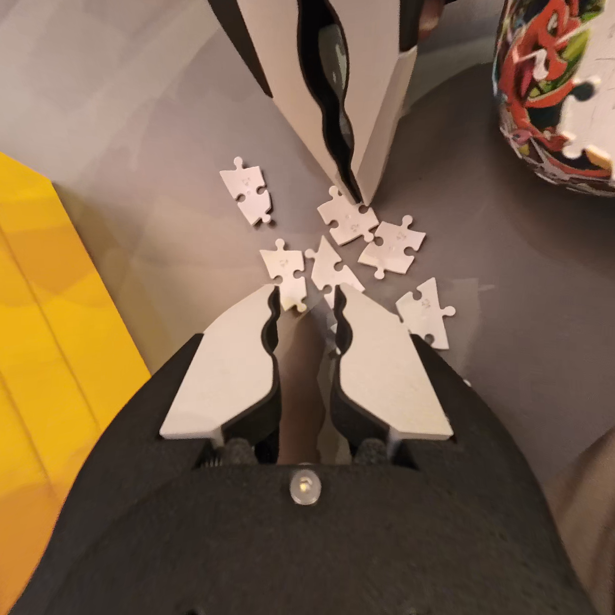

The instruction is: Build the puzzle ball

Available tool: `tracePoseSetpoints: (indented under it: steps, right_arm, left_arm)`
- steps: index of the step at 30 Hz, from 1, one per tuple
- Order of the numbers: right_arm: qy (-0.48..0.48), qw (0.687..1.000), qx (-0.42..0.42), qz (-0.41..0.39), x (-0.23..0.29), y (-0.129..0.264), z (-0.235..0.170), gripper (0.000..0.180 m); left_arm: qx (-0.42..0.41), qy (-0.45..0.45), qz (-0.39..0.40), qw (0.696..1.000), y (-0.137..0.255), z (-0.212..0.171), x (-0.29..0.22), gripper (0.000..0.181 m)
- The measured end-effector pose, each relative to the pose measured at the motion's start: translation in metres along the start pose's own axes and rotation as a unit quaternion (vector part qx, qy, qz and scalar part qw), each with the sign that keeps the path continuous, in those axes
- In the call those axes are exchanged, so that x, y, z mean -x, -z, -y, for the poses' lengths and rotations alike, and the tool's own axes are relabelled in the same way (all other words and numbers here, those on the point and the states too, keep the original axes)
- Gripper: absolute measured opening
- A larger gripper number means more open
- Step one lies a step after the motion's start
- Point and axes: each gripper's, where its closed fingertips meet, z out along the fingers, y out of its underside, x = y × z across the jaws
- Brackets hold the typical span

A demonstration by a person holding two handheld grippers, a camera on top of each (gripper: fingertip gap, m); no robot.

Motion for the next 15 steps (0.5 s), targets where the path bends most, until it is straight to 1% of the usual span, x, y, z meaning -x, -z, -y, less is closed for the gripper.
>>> tracePoseSetpoints:
  steps: [15]
  right_arm:
    - [-0.002,1.000,0.003,-0.003,-0.0033,-0.0002,-0.0004,0.002]
  left_arm:
    - [0.020,-0.020,0.020,0.999,-0.0053,-0.0046,0.0050,0.030]
